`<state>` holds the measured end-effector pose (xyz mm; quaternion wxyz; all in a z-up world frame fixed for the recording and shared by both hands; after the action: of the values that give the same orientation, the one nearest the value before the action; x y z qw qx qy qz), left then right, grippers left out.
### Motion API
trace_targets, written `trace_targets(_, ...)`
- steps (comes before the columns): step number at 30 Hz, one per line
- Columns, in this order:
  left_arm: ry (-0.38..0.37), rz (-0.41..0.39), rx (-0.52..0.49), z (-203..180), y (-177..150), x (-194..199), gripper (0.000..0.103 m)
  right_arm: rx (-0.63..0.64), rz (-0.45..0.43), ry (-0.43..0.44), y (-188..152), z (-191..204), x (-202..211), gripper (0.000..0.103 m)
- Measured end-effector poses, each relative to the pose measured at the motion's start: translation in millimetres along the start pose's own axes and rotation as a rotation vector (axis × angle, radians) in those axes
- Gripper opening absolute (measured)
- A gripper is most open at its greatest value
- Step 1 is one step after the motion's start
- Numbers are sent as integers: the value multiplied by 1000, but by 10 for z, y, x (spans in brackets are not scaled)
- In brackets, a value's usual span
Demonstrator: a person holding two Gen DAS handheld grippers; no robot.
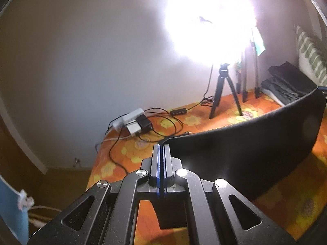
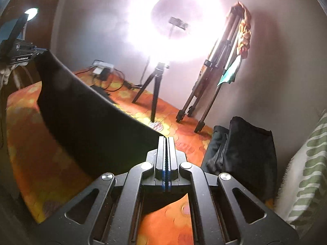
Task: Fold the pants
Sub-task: 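Lift the held cuffs with both grippers and fold the legs toward the striped waistband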
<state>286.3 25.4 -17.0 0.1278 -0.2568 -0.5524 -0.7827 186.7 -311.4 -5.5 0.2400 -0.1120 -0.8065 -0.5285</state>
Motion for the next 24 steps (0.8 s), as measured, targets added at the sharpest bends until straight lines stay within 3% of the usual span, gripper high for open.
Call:
trace_targets(5, 32, 61, -13, 17, 6, -607, 1, -14, 62, -6, 42, -78, -646, 0)
trace_targets(11, 15, 127, 8, 93, -169, -1223, 1, -54, 148, 18, -94, -85, -1305, 0)
trace_targets(18, -180, 232, 135, 106, -521, -1610, 1, -6, 231, 36, -364, -39, -1754, 0)
trace_targets(21, -247, 251, 170, 21, -591, -1690, 8, -22, 244, 56, -455, -61, -1808, 0)
trace_targets(23, -259, 285, 163, -47, -663, -1781, 38, -21, 249, 65, -489, -37, -1814, 0)
trace_targets(24, -238, 295, 149, -63, -698, -1822, 43, -17, 252, 70, -517, -30, -1820, 0)
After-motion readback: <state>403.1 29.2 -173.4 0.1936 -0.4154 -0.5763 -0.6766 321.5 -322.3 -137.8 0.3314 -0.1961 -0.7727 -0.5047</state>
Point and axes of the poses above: each gripper's, at about its wrist camera, not at the fingertips, and x roughly against the way its jaws point, z to its left, y to its top, the point moved 7 cm from there along -x, roughly the way its jaws point
